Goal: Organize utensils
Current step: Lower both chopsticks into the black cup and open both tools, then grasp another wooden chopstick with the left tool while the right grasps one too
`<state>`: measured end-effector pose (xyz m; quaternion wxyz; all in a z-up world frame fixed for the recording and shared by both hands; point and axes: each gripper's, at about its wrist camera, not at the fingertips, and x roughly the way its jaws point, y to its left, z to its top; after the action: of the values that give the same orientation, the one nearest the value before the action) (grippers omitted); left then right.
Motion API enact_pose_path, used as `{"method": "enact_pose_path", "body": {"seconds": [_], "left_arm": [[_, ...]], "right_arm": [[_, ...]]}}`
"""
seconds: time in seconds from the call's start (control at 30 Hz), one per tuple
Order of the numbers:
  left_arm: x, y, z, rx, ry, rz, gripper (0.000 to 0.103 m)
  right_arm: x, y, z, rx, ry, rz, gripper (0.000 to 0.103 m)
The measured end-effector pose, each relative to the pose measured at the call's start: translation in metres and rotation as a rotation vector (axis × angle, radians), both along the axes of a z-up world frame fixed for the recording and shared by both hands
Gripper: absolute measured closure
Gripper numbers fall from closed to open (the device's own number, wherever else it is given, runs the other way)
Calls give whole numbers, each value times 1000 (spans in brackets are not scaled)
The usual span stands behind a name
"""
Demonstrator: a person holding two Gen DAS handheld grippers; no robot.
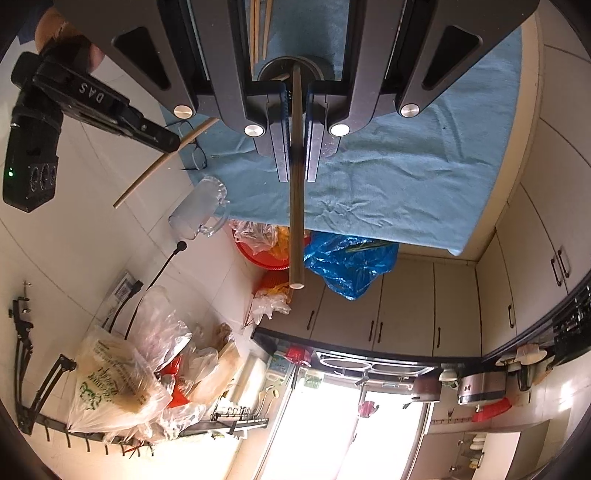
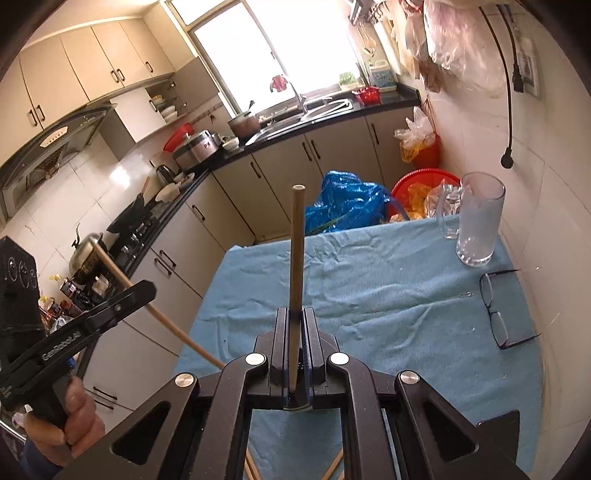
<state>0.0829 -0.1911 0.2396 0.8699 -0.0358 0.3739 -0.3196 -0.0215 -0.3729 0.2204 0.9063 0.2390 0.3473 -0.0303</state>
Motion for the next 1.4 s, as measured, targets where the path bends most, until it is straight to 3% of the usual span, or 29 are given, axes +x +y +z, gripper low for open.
{"method": "enact_pose_path", "body": {"seconds": [0.37, 0.53, 0.67, 0.73, 0.87, 0.93, 1.03, 1.07, 1.13, 1.27, 1.33, 1.4], "left_arm": [[19, -23, -62, 87, 109, 7, 97], [25, -23, -67, 93, 119, 25, 94], [24, -15, -53, 66, 98, 30, 85], [20, -9, -40, 47, 69, 39, 71], [7, 9, -9, 10, -1, 59, 67], [-3, 24, 3, 12, -49, 82, 55], [-19, 53, 11, 23, -105, 130, 46], [-24, 65, 9, 33, -111, 148, 46], [-30, 84, 3, 55, -99, 181, 46], [-41, 124, -31, 92, -17, 226, 46], [-43, 143, -56, 103, 68, 249, 46], [-44, 161, -83, 107, 163, 278, 46]], "right_arm": [[23, -8, -59, 89, 134, 6, 96], [34, -16, -68, 113, 155, 2, 95], [30, -23, -52, 124, 121, -16, 92], [23, -26, -37, 115, 81, -24, 82], [0, -22, 0, 28, -3, -40, 56], [-14, -14, 14, -36, -39, -52, 36], [-39, 9, 25, -168, -73, -67, 18], [-44, 16, 24, -192, -66, -61, 17], [-51, 30, 13, -187, -32, -23, 16], [-63, 51, -30, -73, 49, 41, 20], [-66, 60, -56, -23, 104, 60, 38], [-66, 67, -79, 31, 163, 81, 46]]}}
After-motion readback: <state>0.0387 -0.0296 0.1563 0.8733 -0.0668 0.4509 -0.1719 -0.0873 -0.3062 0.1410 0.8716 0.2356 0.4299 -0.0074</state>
